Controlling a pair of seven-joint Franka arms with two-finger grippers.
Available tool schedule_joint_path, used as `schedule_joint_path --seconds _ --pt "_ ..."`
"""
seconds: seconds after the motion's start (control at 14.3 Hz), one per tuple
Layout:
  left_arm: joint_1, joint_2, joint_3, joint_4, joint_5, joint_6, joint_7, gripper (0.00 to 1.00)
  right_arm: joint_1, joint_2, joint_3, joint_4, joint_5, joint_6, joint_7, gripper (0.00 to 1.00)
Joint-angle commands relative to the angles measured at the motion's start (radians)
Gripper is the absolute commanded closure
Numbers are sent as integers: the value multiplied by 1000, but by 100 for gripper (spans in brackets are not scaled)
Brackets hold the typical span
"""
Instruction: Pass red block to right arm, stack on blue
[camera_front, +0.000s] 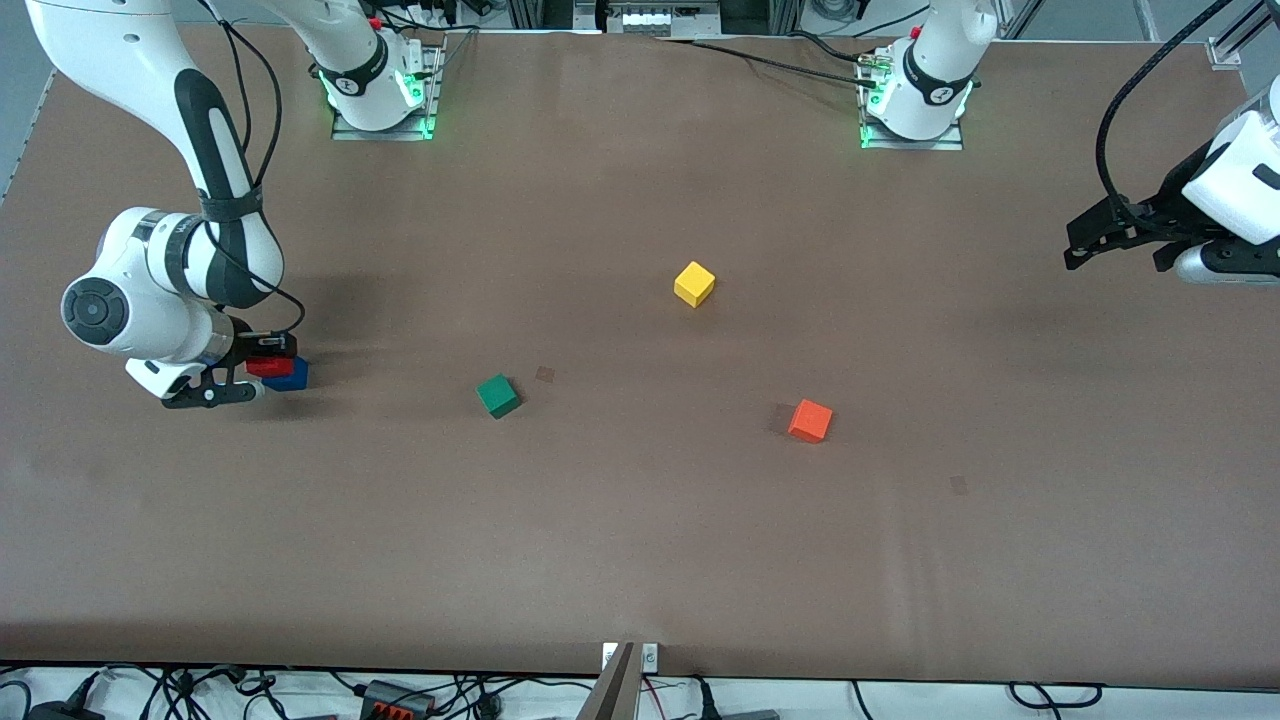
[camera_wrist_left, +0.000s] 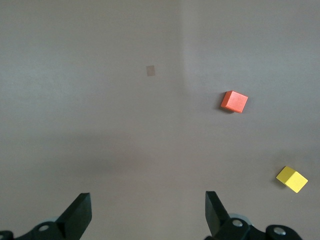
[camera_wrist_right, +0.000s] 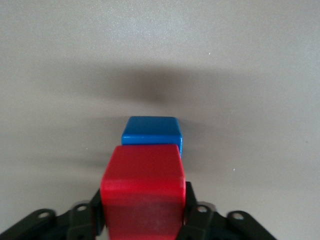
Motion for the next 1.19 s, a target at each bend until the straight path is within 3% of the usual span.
schedule_joint_path --seconds 0.0,0.14,0.49,0.84,1.12 --pt "-10 15 7 34 19 -17 -4 0 0 -33 4 5 -1 -12 21 0" --pt "-4 15 7 32 18 -21 -1 0 0 -52 4 51 -1 -30 15 0" --pt "-9 15 7 31 18 -25 -2 0 3 -56 4 325 -1 -387 57 0" --pt "-9 15 7 32 18 -25 -1 0 9 -61 10 552 -1 -573 149 0" --pt "-9 15 7 32 18 -25 -1 0 33 -92 12 647 -7 -719 258 0"
